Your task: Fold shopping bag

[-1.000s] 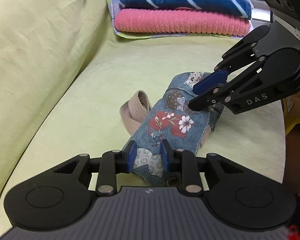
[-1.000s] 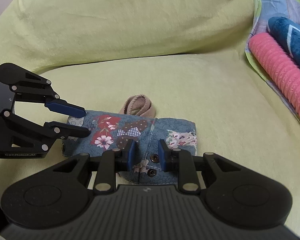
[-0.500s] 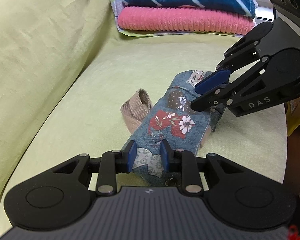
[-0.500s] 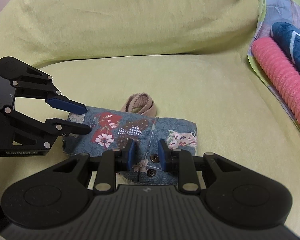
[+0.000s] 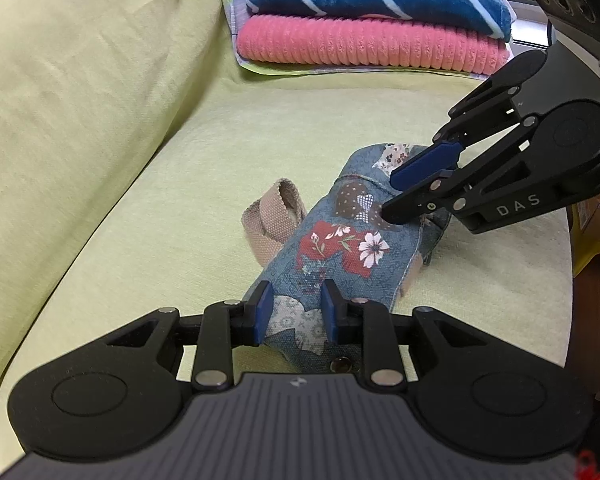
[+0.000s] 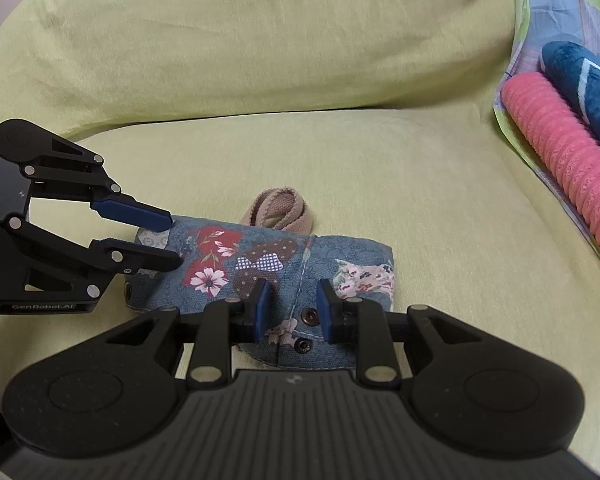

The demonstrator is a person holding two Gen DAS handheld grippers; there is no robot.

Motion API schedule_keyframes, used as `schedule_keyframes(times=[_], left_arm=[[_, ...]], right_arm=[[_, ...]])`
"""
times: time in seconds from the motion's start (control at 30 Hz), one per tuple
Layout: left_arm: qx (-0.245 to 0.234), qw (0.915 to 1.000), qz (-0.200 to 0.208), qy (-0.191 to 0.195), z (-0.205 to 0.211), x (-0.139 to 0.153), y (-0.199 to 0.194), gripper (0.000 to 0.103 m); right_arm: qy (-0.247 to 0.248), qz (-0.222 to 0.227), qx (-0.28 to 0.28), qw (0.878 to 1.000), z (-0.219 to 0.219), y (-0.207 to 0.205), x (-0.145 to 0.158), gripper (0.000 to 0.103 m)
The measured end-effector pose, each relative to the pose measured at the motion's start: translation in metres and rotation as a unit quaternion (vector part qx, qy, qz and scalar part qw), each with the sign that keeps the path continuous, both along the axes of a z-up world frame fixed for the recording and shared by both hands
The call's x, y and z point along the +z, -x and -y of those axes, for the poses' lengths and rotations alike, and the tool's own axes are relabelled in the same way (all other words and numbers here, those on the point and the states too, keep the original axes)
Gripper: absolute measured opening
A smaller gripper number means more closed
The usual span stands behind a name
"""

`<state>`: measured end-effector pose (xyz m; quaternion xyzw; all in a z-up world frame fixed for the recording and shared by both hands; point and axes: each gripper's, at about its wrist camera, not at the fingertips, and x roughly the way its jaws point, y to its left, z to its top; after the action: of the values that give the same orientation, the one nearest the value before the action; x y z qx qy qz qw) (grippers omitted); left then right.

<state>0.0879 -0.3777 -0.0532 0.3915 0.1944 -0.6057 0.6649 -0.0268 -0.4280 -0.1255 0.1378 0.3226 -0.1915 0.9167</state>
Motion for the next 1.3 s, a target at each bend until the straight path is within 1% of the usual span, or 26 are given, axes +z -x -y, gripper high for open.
schedule_keyframes(times=[0.1,0.2,0.23,0.27,0.33,0.37,0.43,0.47,0.6,0.63,0.67,0.77,0.87,0.93,1.03,1.1,1.13,1.17,1.2,1.23,1.3], left_arm=[[-0.002,1.0,-0.001,-0.003,0.0,0.001,-0.001,0.03],[-0.004,1.0,0.0,-0.006,0.0,0.002,0.0,0.03],[-0.004,1.0,0.0,-0.007,0.0,0.002,0.0,0.03],[-0.005,1.0,0.001,-0.008,0.0,0.002,0.0,0.03],[-0.006,1.0,0.0,-0.008,0.0,0.002,-0.001,0.03],[-0.006,0.9999,-0.001,-0.009,0.0,0.002,-0.002,0.03],[-0.007,0.9999,-0.001,-0.009,0.001,0.003,-0.002,0.03],[-0.008,0.9999,-0.001,-0.01,0.001,0.003,-0.002,0.03],[-0.01,0.9999,-0.001,-0.01,0.001,0.003,-0.004,0.03],[-0.011,0.9999,-0.002,-0.009,0.001,0.003,-0.004,0.03],[-0.011,0.9999,-0.003,-0.009,0.0,0.003,-0.005,0.03],[-0.011,0.9999,-0.007,-0.008,0.0,0.003,-0.007,0.03],[-0.014,0.9998,-0.007,-0.01,0.0,0.003,-0.009,0.03],[-0.016,0.9998,-0.009,-0.01,0.0,0.004,-0.01,0.03],[-0.021,0.9997,-0.011,-0.011,0.0,0.005,-0.012,0.03],[-0.024,0.9996,-0.014,-0.012,0.001,0.005,-0.014,0.03],[-0.024,0.9995,-0.017,-0.012,0.001,0.005,-0.016,0.03],[-0.025,0.9994,-0.022,-0.013,0.001,0.005,-0.018,0.03],[-0.025,0.9992,-0.027,-0.013,0.001,0.005,-0.02,0.03],[-0.025,0.9991,-0.032,-0.014,0.002,0.006,-0.022,0.03],[-0.026,0.9987,-0.042,-0.015,0.003,0.006,-0.027,0.03]], right_arm=[[-0.054,0.029,-0.028,0.998,0.001,0.013,-0.005,0.022],[-0.109,0.058,-0.056,0.991,0.003,0.025,-0.01,0.022],[-0.127,0.068,-0.065,0.987,0.003,0.03,-0.012,0.026],[-0.145,0.077,-0.074,0.984,0.004,0.034,-0.013,0.034],[-0.18,0.097,-0.092,0.975,0.005,0.042,-0.017,0.04],[-0.198,0.106,-0.101,0.969,0.005,0.047,-0.018,0.041],[-0.233,0.125,-0.119,0.957,0.006,0.055,-0.021,0.041],[-0.25,0.134,-0.128,0.95,0.006,0.059,-0.023,0.043],[-0.318,0.17,-0.163,0.918,0.008,0.076,-0.03,0.047],[-0.335,0.179,-0.171,0.909,0.009,0.08,-0.032,0.051],[-0.354,0.188,-0.175,0.899,0.009,0.079,-0.037,0.058],[-0.408,0.211,-0.186,0.869,0.01,0.078,-0.052,0.059],[-0.432,0.221,-0.203,0.851,0.008,0.071,-0.061,0.059],[-0.435,0.223,-0.218,0.845,0.006,0.064,-0.065,0.06],[-0.439,0.227,-0.241,0.835,0.004,0.055,-0.07,0.063],[-0.439,0.233,-0.254,0.83,0.003,0.05,-0.073,0.068],[-0.435,0.236,-0.258,0.83,0.001,0.046,-0.072,0.074],[-0.429,0.237,-0.261,0.831,-0.001,0.043,-0.071,0.079],[-0.422,0.236,-0.262,0.835,-0.003,0.038,-0.07,0.081],[-0.414,0.233,-0.265,0.839,-0.005,0.034,-0.069,0.081],[-0.394,0.221,-0.273,0.849,-0.008,0.026,-0.067,0.077]])
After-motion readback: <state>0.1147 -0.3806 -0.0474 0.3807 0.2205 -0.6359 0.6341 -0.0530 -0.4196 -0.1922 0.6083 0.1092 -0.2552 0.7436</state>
